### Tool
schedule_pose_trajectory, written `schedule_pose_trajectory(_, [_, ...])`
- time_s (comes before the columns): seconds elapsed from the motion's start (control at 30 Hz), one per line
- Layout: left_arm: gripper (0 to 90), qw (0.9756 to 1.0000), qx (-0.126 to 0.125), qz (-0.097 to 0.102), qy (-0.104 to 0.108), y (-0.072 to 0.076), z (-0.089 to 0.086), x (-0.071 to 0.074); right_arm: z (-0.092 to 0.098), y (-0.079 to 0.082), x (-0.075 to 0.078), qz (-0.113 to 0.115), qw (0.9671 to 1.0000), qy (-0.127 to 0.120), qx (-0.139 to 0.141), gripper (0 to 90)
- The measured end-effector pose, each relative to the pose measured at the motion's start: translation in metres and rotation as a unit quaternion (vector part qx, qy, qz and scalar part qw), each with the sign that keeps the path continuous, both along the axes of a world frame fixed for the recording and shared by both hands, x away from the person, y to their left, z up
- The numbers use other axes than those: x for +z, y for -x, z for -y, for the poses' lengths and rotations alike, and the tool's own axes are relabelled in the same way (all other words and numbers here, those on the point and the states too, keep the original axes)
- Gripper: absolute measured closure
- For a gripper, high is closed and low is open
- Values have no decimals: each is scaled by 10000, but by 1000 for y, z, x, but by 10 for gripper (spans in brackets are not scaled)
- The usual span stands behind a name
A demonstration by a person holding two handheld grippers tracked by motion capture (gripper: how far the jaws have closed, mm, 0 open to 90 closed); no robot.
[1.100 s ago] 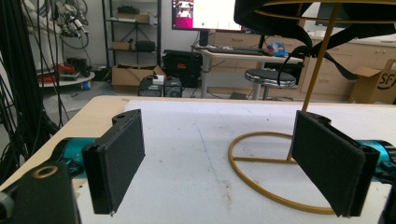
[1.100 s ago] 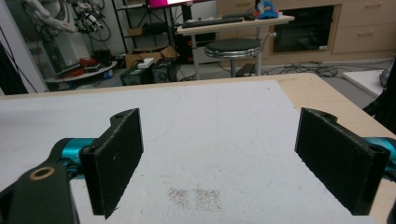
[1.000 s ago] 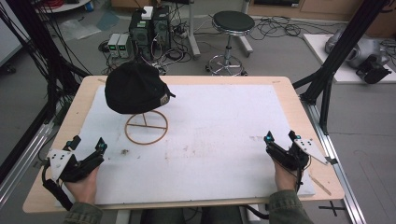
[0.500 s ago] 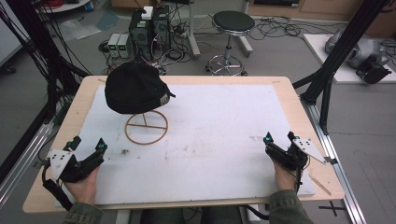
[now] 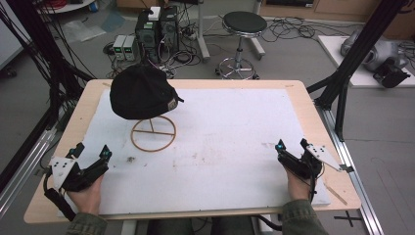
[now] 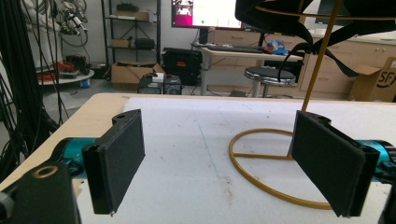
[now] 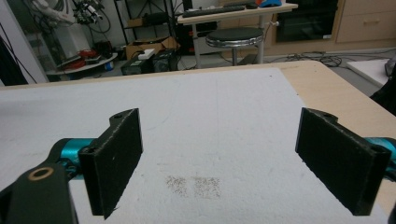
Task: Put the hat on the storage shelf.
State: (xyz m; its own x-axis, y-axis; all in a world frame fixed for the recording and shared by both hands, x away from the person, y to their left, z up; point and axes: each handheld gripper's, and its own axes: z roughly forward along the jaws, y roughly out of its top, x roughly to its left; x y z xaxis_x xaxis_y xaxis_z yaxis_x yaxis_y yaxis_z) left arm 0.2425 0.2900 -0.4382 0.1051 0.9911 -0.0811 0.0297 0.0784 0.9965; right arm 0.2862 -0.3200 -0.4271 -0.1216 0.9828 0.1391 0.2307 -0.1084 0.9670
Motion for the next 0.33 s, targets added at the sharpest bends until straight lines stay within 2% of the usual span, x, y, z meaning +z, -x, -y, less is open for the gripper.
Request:
schedule_pose_trajectory(0.2, [179,10000,4,-18,16,-1,-2,-1,-1,-1,-1,-22,10000,54,41,142])
schedule_pose_trajectory(0.33, [179,10000,16,-27,15,-1,-3,-1,0,0,0,-35,10000,-4,47,142])
